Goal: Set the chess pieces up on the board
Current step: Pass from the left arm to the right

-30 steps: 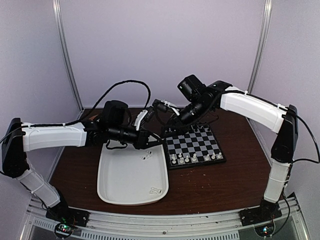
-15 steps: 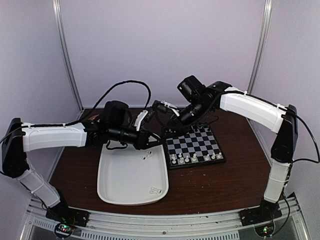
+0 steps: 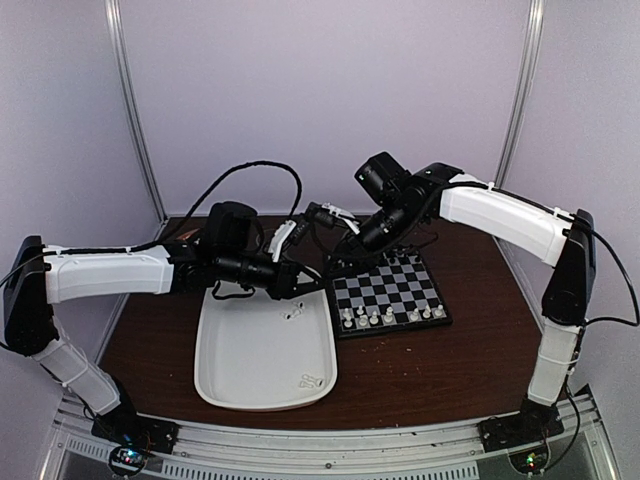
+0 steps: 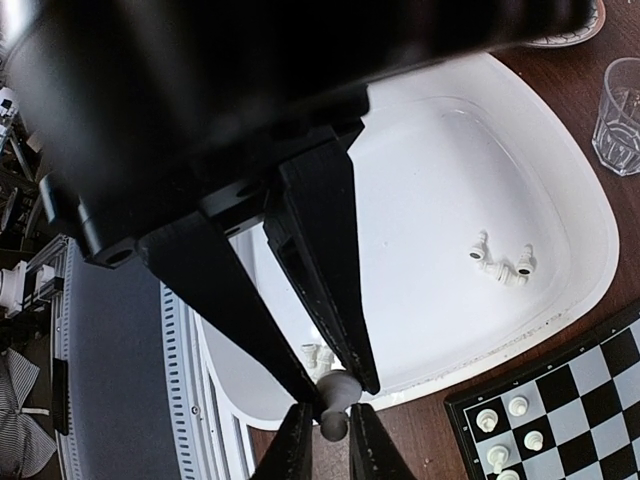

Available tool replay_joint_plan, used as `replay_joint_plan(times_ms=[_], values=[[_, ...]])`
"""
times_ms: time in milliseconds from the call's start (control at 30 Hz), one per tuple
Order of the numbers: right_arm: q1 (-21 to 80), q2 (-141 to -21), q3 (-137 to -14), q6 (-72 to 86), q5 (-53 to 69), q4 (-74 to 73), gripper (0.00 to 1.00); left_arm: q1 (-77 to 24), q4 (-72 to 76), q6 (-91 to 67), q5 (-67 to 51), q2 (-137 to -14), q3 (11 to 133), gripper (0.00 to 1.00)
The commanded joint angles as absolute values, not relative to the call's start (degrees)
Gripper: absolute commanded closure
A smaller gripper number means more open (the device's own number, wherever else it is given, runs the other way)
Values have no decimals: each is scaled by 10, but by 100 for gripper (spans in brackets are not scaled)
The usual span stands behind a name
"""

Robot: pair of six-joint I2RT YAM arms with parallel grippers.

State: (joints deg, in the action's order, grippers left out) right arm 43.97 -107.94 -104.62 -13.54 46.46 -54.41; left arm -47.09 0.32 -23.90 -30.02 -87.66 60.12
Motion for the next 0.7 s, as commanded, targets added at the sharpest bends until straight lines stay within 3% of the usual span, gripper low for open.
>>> replay_joint_plan(times_ms=[0,133,367,400,433,467,500,667], values=[[442,-1088,-1039,-140,467,-557,88,-472,35,-229,-302,-866,606,87],[442,-1094,-1046,-143,468,-560,95,-472,38,-230,-301,-867,605,83],[440,-1096,-1052,-159,422,-570,99,-472,18,-222,-277,-865,603,63],[438,-1096,-1055,-161,410,-573,99,-472,14,-221,-273,-863,602,54],[434,-1096,-1059,-165,398,-577,99,-472,9,-219,-269,-860,600,37],[430,-1097,-1064,-169,381,-582,99,-472,4,-216,-264,-856,598,11],[427,-1097,-1067,-174,363,-586,99,-472,-10,-213,-258,-851,595,3],[407,-1095,-1062,-208,277,-606,99,-470,-47,-194,-222,-820,581,2]])
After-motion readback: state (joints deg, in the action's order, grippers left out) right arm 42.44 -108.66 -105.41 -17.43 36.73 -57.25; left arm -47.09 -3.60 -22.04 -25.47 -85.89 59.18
